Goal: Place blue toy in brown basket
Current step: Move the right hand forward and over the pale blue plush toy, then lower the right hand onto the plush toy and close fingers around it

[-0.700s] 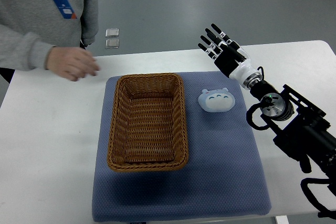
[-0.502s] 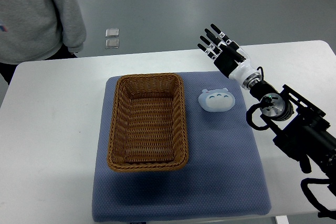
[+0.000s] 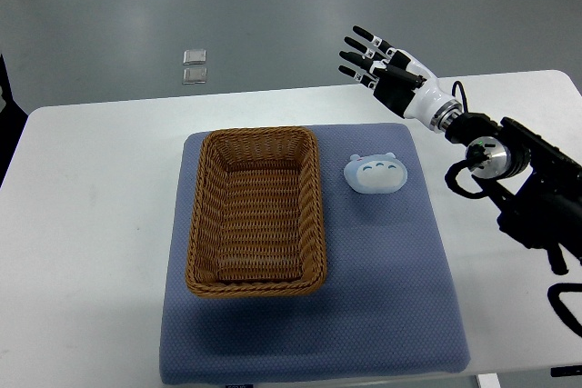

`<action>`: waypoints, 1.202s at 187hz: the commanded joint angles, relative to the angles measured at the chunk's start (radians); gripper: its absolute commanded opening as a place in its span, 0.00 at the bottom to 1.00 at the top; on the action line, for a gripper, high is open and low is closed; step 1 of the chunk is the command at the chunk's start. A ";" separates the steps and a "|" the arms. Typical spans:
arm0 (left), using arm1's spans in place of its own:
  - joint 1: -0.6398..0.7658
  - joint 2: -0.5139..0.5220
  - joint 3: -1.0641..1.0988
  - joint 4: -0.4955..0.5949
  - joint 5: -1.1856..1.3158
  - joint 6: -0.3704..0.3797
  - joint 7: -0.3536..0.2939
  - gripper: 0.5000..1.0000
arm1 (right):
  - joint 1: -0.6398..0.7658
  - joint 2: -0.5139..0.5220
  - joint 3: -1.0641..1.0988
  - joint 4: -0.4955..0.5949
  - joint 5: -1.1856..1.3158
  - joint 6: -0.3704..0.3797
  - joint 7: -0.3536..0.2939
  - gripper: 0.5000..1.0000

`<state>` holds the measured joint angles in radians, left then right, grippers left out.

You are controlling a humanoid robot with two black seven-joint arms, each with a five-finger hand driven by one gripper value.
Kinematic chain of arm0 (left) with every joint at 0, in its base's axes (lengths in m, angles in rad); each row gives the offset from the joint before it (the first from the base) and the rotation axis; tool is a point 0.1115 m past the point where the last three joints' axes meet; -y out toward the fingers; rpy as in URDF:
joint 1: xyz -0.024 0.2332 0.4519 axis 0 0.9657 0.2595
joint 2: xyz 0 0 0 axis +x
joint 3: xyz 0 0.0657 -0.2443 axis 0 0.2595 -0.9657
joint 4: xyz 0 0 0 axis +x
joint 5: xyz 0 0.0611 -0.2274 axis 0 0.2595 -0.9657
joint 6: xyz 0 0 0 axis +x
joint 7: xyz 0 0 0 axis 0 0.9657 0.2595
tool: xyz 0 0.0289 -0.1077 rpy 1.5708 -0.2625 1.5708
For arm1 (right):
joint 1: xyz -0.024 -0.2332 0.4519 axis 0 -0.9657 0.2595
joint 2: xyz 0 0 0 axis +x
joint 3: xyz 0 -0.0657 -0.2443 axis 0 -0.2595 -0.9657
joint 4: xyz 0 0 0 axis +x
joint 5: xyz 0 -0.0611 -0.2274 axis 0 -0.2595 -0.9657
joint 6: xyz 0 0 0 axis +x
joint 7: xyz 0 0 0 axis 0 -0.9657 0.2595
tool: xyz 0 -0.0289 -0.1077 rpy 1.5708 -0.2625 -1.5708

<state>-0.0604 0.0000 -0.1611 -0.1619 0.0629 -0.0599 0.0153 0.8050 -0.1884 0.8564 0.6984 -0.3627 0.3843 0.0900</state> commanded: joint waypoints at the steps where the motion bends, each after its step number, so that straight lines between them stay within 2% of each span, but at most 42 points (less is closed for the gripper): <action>1: -0.001 0.000 0.000 -0.002 0.001 -0.001 0.000 1.00 | 0.098 -0.097 -0.115 0.038 -0.151 0.007 -0.044 0.82; 23: -0.001 0.000 0.002 -0.021 0.000 -0.001 0.000 1.00 | 0.237 -0.223 -0.295 0.133 -0.297 0.054 -0.095 0.82; 49: -0.001 0.000 0.003 -0.030 0.001 -0.001 0.000 1.00 | 0.462 -0.351 -0.707 0.294 -0.444 0.073 -0.134 0.82; 63: -0.002 0.000 0.003 -0.036 0.000 -0.001 0.000 1.00 | 0.554 -0.376 -0.858 0.352 -0.470 0.061 -0.162 0.82; 73: -0.002 0.000 0.003 -0.036 0.000 -0.001 0.000 1.00 | 0.554 -0.376 -0.858 0.352 -0.470 0.061 -0.162 0.82; 74: -0.002 0.000 0.003 -0.037 0.000 -0.001 0.000 1.00 | 0.597 -0.382 -0.935 0.384 -0.488 0.054 -0.196 0.82; 98: -0.004 0.000 0.002 -0.037 0.000 -0.001 -0.001 1.00 | 0.666 -0.396 -1.011 0.461 -0.525 0.053 -0.239 0.82; 121: -0.002 0.000 0.003 -0.036 0.000 -0.001 -0.001 1.00 | 0.681 -0.396 -1.056 0.530 -0.515 0.033 -0.283 0.81; 182: -0.002 0.000 0.002 -0.034 0.000 -0.001 0.000 1.00 | 0.605 -0.344 -1.063 0.524 -0.470 -0.143 -0.283 0.81; 225: -0.004 0.000 0.002 -0.031 0.000 -0.001 0.000 1.00 | 0.557 -0.330 -1.059 0.518 -0.470 -0.160 -0.283 0.81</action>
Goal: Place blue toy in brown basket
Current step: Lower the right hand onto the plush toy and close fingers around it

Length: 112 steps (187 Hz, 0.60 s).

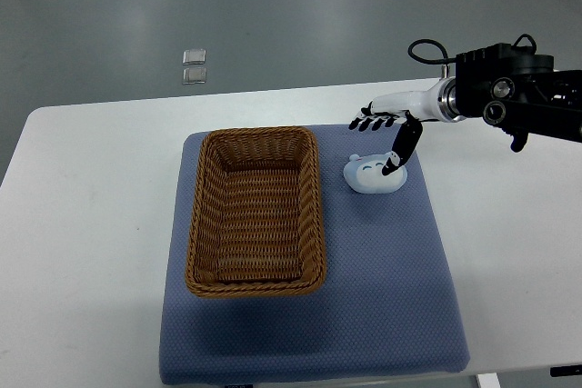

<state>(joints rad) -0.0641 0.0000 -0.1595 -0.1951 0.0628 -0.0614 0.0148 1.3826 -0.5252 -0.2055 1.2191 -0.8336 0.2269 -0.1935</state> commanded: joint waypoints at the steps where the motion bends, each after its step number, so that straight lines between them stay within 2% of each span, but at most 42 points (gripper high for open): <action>1: 0.000 0.000 0.000 0.002 0.000 0.000 0.001 1.00 | -0.020 0.007 0.003 -0.003 0.001 -0.003 0.000 0.81; 93: 0.001 0.000 0.001 0.006 0.000 0.002 0.001 1.00 | -0.111 0.093 -0.002 -0.115 -0.027 -0.058 0.005 0.80; 112: 0.001 0.000 0.000 0.006 0.000 0.002 0.001 1.00 | -0.129 0.105 -0.002 -0.131 -0.065 -0.070 0.005 0.75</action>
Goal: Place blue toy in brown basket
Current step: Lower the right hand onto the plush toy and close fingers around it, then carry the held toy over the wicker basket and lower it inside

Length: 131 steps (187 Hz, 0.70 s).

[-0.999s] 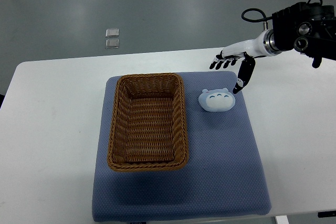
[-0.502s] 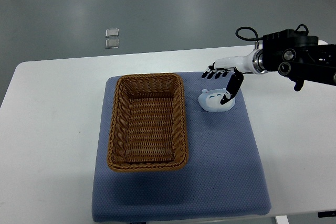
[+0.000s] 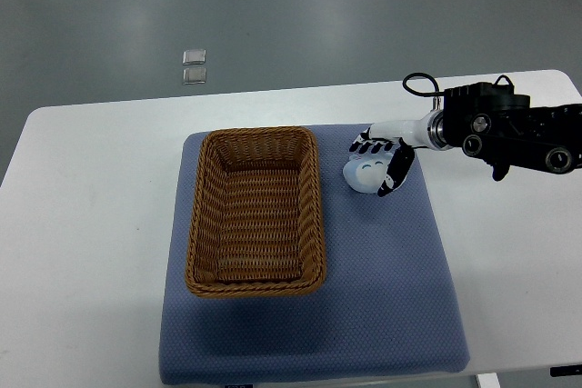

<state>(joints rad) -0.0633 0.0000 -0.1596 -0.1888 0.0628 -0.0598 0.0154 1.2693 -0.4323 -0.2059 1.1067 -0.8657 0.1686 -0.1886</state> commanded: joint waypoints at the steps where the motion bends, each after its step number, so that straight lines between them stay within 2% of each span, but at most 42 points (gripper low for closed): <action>1: 0.000 0.000 0.000 0.000 0.000 0.000 0.000 1.00 | -0.016 0.012 -0.001 -0.019 -0.033 -0.012 0.000 0.75; 15: 0.000 0.000 0.000 0.000 0.000 0.000 0.000 1.00 | -0.028 0.013 -0.001 -0.027 -0.047 -0.014 0.001 0.68; 22: 0.000 0.000 0.000 0.000 0.000 0.000 0.000 1.00 | -0.037 0.015 -0.003 -0.036 -0.049 -0.015 0.003 0.58; 36: 0.000 0.000 0.000 0.002 0.000 0.000 0.000 1.00 | -0.048 0.015 -0.003 -0.051 -0.053 -0.017 0.003 0.45; 51: 0.000 0.000 -0.001 0.002 0.000 0.000 0.000 1.00 | -0.053 0.015 -0.004 -0.056 -0.078 -0.020 0.003 0.13; 61: 0.000 0.000 -0.001 0.002 0.000 0.000 -0.002 1.00 | -0.051 0.012 -0.003 -0.054 -0.090 -0.020 0.005 0.03; 67: 0.000 0.000 -0.001 0.002 0.000 0.000 0.000 1.00 | -0.047 0.006 -0.003 -0.054 -0.090 -0.020 0.003 0.00; 97: 0.000 0.000 -0.001 0.003 0.000 0.000 -0.002 1.00 | 0.009 -0.029 0.005 -0.039 -0.073 -0.006 0.003 0.00; 131: 0.000 0.000 -0.001 0.003 0.000 0.000 0.000 1.00 | 0.134 -0.068 0.007 0.039 -0.035 0.019 0.003 0.00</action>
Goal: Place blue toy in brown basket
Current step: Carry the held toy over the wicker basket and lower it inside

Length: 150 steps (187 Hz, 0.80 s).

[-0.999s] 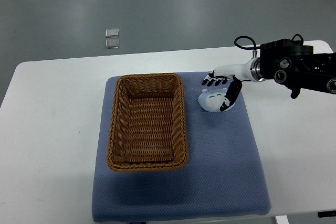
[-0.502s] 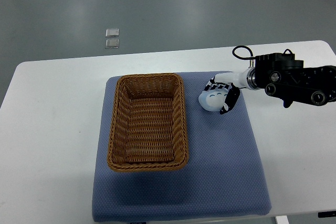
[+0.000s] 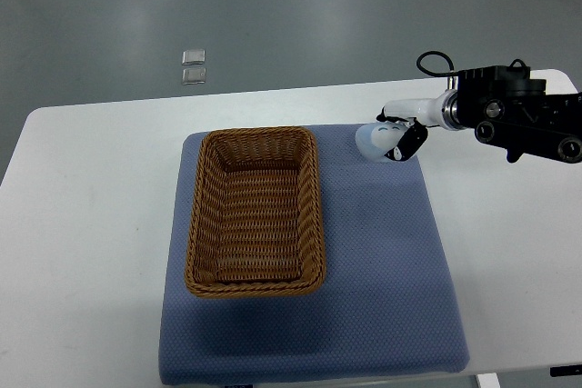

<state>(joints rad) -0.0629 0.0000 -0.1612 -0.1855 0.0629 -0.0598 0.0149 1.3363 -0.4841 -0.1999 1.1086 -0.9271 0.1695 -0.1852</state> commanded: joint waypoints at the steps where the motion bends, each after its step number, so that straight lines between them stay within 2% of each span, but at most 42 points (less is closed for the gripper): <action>1: 0.000 0.000 0.000 0.000 0.000 0.000 0.000 1.00 | 0.075 -0.017 0.001 0.040 0.030 0.019 0.000 0.00; 41: 0.000 0.000 0.000 0.000 0.000 0.000 -0.001 1.00 | 0.161 0.013 0.002 0.091 0.109 0.067 0.004 0.00; 67: 0.000 0.000 0.000 0.000 0.000 0.000 0.000 1.00 | 0.184 0.104 0.001 0.097 0.139 0.074 0.009 0.00; 110: 0.000 0.000 -0.001 -0.006 0.000 0.000 -0.001 1.00 | 0.181 0.283 -0.010 0.076 0.142 0.062 0.064 0.00; 150: -0.002 0.000 -0.003 -0.012 0.000 -0.002 0.000 1.00 | 0.153 0.391 -0.032 0.027 0.140 0.045 0.084 0.00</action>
<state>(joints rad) -0.0631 0.0000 -0.1633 -0.1969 0.0629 -0.0598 0.0149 1.5079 -0.1427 -0.2249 1.1560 -0.7854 0.2233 -0.1067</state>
